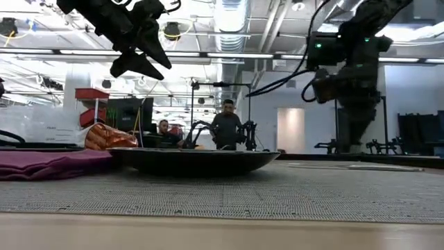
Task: Set table place
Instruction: Move the silver table knife to the right side of the patterned plate on the gray table mat
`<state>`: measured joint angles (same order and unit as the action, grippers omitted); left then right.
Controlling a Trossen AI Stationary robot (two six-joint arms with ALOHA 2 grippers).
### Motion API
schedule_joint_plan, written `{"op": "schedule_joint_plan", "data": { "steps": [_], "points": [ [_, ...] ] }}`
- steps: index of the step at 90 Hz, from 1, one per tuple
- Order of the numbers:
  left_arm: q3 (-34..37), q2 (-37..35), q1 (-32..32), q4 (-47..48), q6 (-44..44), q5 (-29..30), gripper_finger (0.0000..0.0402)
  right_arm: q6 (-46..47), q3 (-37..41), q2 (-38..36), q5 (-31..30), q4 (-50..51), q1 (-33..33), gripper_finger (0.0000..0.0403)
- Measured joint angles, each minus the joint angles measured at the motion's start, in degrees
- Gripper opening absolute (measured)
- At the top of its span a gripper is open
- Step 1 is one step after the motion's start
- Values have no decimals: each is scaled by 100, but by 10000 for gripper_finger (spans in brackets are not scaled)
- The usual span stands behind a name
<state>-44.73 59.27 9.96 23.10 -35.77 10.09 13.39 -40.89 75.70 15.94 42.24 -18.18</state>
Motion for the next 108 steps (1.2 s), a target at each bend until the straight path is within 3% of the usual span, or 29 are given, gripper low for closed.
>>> {"op": "schedule_joint_plan", "data": {
  "steps": [10, 20, 33, 44, 77, 108],
  "points": [
    [0, 0, 0, 3, 2, 1, 161, -18, 233, -111, 202, -425, 68, 117],
    [0, 0, 0, 10, 2, 0, 161, 118, 378, 2, -124, -513, 147, 173],
    [0, 0, 0, 23, 2, 0, 161, 477, 582, 257, -424, -498, 176, 194],
    [0, 0, 0, 25, 2, 0, 161, 545, 633, 395, -466, -496, 224, 165],
    [0, 0, 0, 20, -28, 25, 162, 524, 654, 404, -211, -527, 490, 14],
    [0, 0, 0, 9, -62, 93, 162, 1120, 656, 301, 682, -986, 937, 0]
  ]
}}
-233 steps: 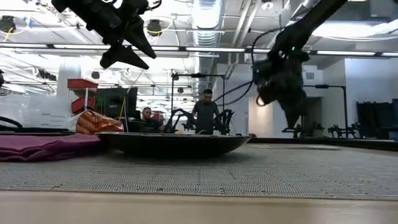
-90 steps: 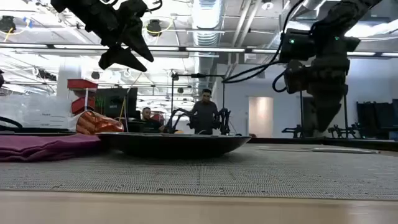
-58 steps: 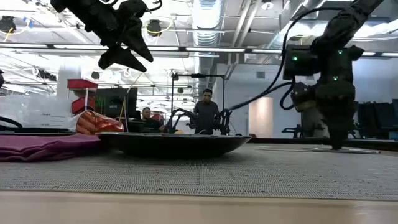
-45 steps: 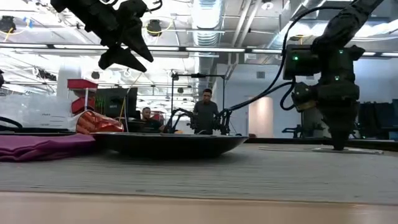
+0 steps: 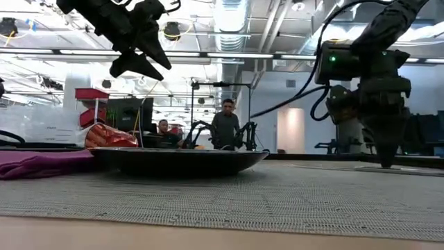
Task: Set table place
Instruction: Move the silver table knife to the right side of the patterned plate on the gray table mat
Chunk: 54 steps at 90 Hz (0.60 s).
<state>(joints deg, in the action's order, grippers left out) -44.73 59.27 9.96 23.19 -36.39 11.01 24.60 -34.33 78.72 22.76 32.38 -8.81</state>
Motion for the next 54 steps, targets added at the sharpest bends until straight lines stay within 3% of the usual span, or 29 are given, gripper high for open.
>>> {"op": "schedule_joint_plan", "data": {
  "steps": [21, 41, 54],
  "points": [
    [0, 0, 2, -19, -5, 41, 162, 616, -5, -5, 559, -1023, 369, 0],
    [0, 0, 0, -23, -23, 39, 162, 907, -7, -170, -921, -287, 375, 0],
    [0, 0, 2, -21, -28, 39, 162, 901, -7, -170, -1223, 298, 382, 0]
  ]
}}
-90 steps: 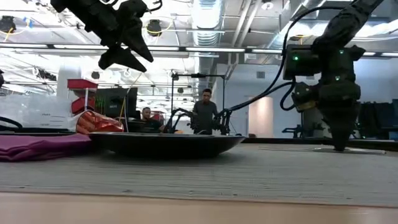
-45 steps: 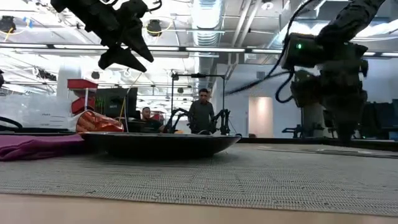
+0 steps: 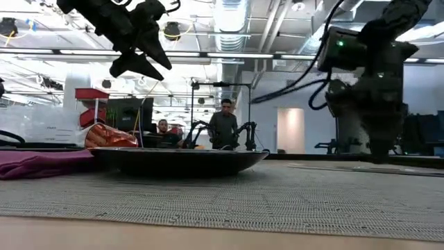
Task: Set table place
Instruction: Move the silver table knife to the right side of the patterned plate on the gray table mat
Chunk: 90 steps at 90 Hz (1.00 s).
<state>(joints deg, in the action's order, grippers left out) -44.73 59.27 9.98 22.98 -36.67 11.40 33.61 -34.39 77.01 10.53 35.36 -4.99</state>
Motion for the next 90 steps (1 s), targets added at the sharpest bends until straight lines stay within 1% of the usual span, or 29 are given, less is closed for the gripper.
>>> {"op": "schedule_joint_plan", "data": {
  "steps": [11, 16, 22, 26, 30, 34, 41, 48, 59, 70, 74, 83, 90],
  "points": [
    [0, 0, 0, 2, 1, 0, 162, 2, 0, 0, 88, 88, 92, 0],
    [0, 0, 0, 0, 1, 0, 162, -23, 2, 0, 436, -72, 150, 0],
    [0, 0, 0, 2, 1, 0, 162, -129, 2, -3, 1019, -619, 267, 0],
    [0, 0, 0, 2, 0, 0, 162, -122, 0, -62, 1186, -948, 348, 0],
    [0, 0, 0, 2, 1, 0, 162, 21, 0, -142, 1077, -1104, 409, 0],
    [0, 0, 0, 2, 1, -2, 162, 200, -5, -235, 731, -1096, 429, 0],
    [0, 0, -2, 2, -7, -2, 162, 455, -9, -294, 55, -706, 411, 0],
    [0, 0, -2, 4, -16, -2, 162, 443, -2, -224, -156, -316, 362, 0],
    [0, 0, -2, 7, 5, -3, 162, 311, 2, 14, -184, 89, 304, 0],
    [0, 0, -2, 8, 12, -4, 162, 250, 7, 222, -154, 40, 418, 0],
    [0, 0, -2, 6, 17, -4, 162, 212, 7, 275, 41, -58, 455, 0],
    [0, 0, -2, 11, 20, -4, 162, -127, 9, 263, 950, -875, 635, 0],
    [0, 0, -2, 10, 22, -4, 162, 58, -15, 18, 940, -1088, 760, 0]
  ]
}}
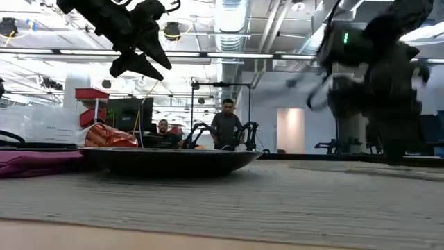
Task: Set table place
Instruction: Move the silver table knife to the right side of the patterned plate on the gray table mat, then put the silver spoon to the right of the silver table knife on the table mat
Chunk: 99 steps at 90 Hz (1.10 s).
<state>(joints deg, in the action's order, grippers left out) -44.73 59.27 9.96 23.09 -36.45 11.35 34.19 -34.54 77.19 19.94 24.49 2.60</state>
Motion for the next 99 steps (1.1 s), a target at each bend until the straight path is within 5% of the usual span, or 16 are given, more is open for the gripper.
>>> {"op": "schedule_joint_plan", "data": {
  "steps": [35, 62, 79, 99],
  "points": [
    [0, 0, 4, 15, 28, 46, 162, 343, 15, -105, -480, -61, -178, 0],
    [0, 0, 4, -81, -34, 80, 162, -651, -454, -103, -398, -375, -1831, 0],
    [0, 0, 4, -115, -87, 176, 162, -1735, -1442, 240, -11, -244, -3241, 0],
    [0, 0, 4, -116, -87, 184, 162, -3509, -3851, 1986, 682, 1276, -4316, 1]
  ]
}}
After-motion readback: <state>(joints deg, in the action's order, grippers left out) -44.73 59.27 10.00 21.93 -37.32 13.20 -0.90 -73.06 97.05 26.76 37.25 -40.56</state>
